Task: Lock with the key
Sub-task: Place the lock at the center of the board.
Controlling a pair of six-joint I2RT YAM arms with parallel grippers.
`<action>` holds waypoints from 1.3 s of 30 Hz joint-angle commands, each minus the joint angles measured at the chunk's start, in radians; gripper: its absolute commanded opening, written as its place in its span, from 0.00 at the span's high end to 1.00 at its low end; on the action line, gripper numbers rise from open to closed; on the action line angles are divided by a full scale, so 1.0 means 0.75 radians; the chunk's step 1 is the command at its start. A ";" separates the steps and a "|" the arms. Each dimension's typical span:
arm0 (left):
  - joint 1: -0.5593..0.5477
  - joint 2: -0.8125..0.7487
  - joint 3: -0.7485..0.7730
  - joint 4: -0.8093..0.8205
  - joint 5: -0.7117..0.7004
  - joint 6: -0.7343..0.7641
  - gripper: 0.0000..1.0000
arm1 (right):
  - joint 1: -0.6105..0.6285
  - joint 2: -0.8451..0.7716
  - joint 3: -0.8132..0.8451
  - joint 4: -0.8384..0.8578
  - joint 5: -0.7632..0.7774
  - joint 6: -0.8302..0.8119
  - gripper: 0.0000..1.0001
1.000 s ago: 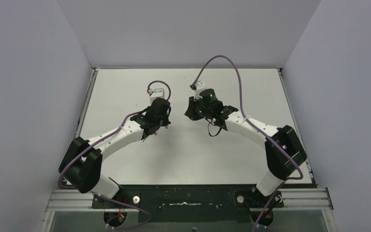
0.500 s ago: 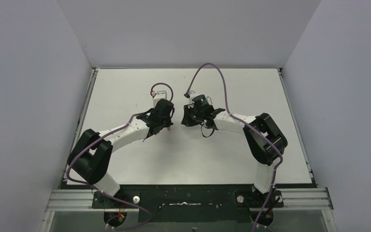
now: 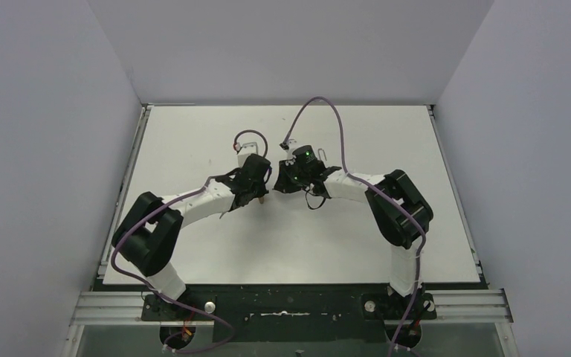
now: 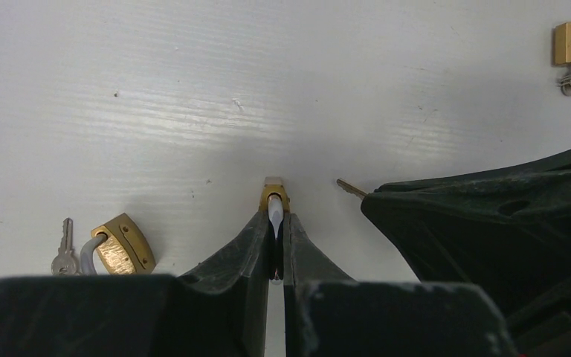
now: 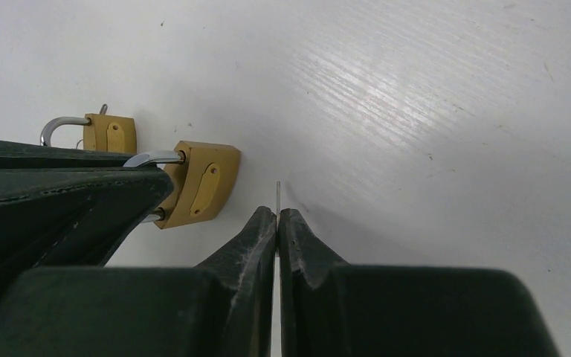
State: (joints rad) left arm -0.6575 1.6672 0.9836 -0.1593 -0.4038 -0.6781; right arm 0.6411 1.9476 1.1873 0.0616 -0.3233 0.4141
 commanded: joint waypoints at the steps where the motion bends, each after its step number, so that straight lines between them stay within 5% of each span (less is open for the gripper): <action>1: -0.001 0.013 0.082 0.071 0.000 -0.037 1.00 | -0.013 0.035 0.057 0.110 -0.026 0.028 0.96; 7: -0.001 0.038 0.119 0.027 0.036 -0.037 0.99 | -0.014 0.059 0.066 0.118 -0.035 0.033 0.95; 9: 0.001 0.042 0.127 0.014 0.045 -0.033 0.89 | -0.018 0.068 0.070 0.119 -0.039 0.036 0.92; 15: 0.001 0.038 0.140 -0.016 0.043 -0.031 0.71 | -0.026 0.066 0.075 0.097 -0.051 0.030 0.72; 24: 0.002 -0.005 0.141 -0.051 0.011 -0.020 0.64 | -0.049 0.013 0.061 0.061 -0.019 0.014 0.53; 34: 0.018 -0.168 0.139 -0.063 0.008 0.077 0.41 | -0.176 -0.113 0.124 -0.077 0.069 -0.089 0.44; 39: 0.019 -0.293 0.094 -0.078 -0.027 0.109 0.19 | -0.200 -0.143 0.203 -0.223 0.236 -0.187 0.41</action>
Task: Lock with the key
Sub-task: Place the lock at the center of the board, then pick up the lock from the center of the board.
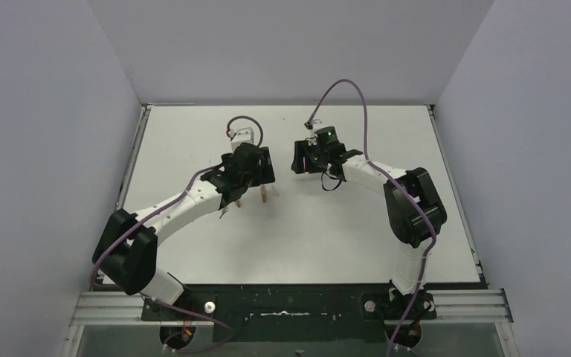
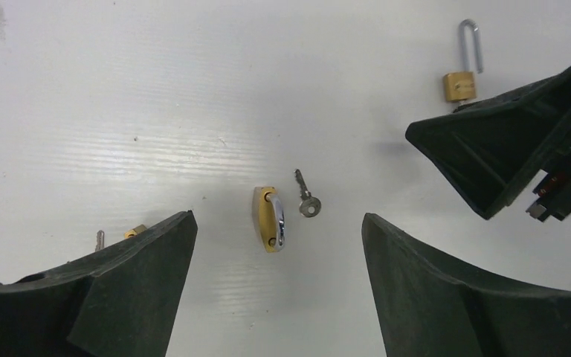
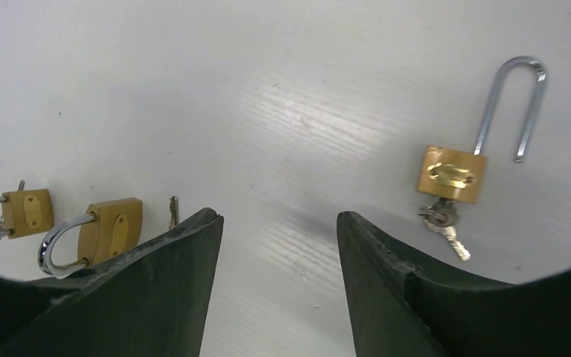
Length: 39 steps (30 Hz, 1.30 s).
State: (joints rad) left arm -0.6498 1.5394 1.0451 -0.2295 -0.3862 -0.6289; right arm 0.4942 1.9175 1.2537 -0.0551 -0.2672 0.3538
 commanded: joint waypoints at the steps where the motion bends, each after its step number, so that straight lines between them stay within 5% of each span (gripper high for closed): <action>1: 0.009 -0.144 0.001 0.014 -0.056 0.045 0.18 | -0.005 -0.100 0.135 -0.093 0.197 -0.126 0.40; 14: 0.053 -0.306 -0.117 0.008 -0.021 0.043 0.12 | -0.081 0.122 0.424 -0.341 0.352 -0.208 0.38; 39: 0.176 -0.361 -0.197 0.064 0.116 0.036 0.12 | -0.102 0.294 0.402 -0.351 0.370 -0.206 0.47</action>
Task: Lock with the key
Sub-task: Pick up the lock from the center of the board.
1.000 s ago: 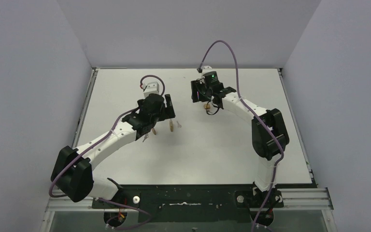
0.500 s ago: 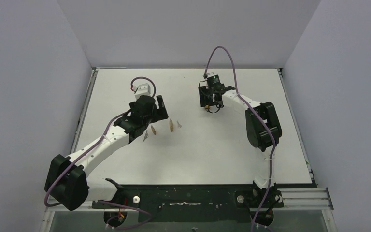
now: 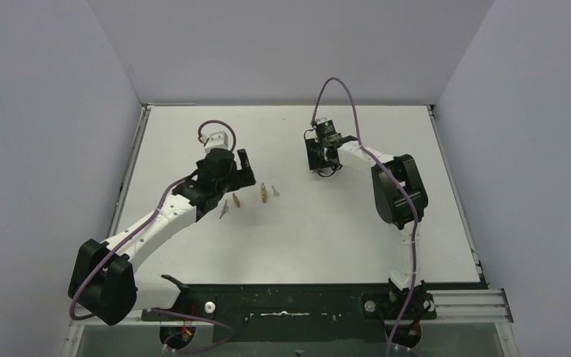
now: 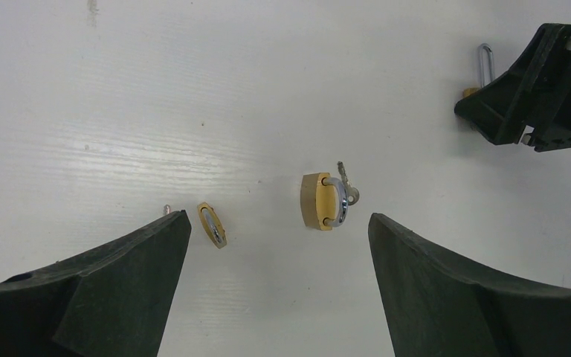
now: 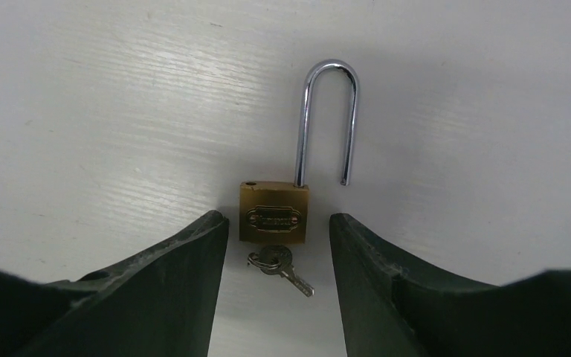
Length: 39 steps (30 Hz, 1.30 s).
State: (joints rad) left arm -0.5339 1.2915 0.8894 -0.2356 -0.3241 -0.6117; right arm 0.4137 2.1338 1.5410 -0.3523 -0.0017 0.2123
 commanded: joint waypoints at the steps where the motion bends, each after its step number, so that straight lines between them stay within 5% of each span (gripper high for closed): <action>1: 0.025 -0.029 0.009 0.074 0.038 0.014 0.12 | 0.005 0.009 0.019 0.047 0.015 -0.017 0.48; 14: 0.066 -0.027 0.007 0.080 0.081 0.020 0.12 | 0.004 0.057 0.046 0.050 0.013 -0.011 0.63; 20: 0.086 -0.046 0.015 0.062 0.105 0.043 0.12 | 0.005 0.073 0.076 0.032 -0.022 -0.022 0.89; 24: 0.130 -0.047 0.052 0.028 0.194 0.091 0.12 | 0.005 0.025 0.069 0.021 -0.090 -0.053 0.96; 30: 0.169 -0.069 0.060 0.091 0.403 0.223 0.12 | 0.034 -0.247 -0.023 -0.045 -0.311 -0.115 1.00; 39: 0.231 -0.189 0.079 0.388 1.101 0.461 0.12 | 0.089 -0.738 -0.087 -0.347 -0.809 -0.148 1.00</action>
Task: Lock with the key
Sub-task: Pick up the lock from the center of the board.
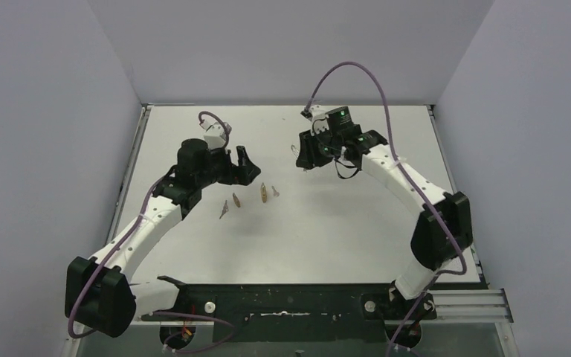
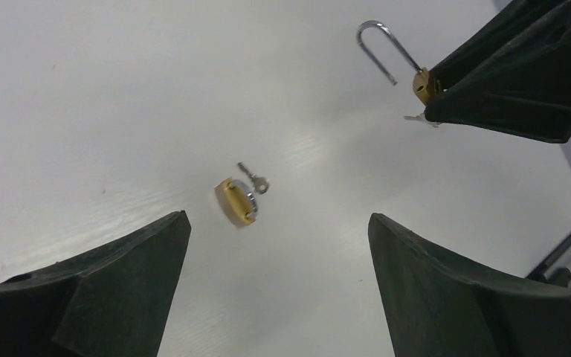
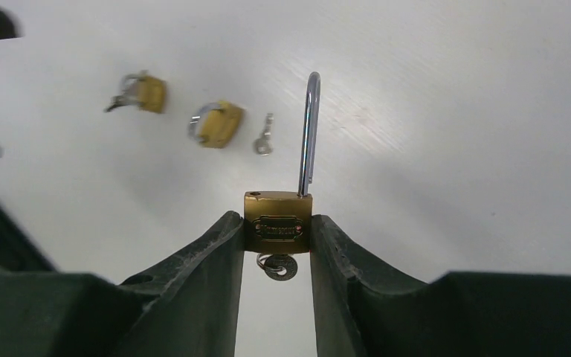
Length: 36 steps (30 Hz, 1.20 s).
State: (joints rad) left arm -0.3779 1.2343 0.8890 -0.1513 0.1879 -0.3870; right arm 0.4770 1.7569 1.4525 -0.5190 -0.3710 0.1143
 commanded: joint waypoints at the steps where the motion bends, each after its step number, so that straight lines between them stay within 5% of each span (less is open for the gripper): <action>1: 0.030 -0.131 0.088 0.312 0.513 0.184 0.12 | 0.006 -0.277 0.021 -0.137 -0.390 0.007 0.99; 7: 0.070 -0.195 0.105 0.654 1.027 0.174 0.15 | 0.034 -0.454 -0.012 -0.145 -0.817 0.105 0.94; 19: 0.178 -0.079 0.100 1.354 1.579 -0.515 0.19 | 0.161 -0.554 0.077 -0.270 -0.861 0.095 0.92; 25: 0.166 -0.041 0.083 1.569 1.716 -0.735 0.21 | 0.168 -0.548 0.138 -0.276 -0.903 0.098 0.91; 36: 0.189 -0.035 0.102 1.447 1.627 -0.642 0.20 | 0.175 -0.564 0.196 -0.313 -0.950 0.074 0.91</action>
State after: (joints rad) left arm -0.2420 1.2121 0.9260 0.9337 1.4357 -0.8852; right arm 0.5976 1.3846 1.5478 -0.7750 -1.0367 0.1711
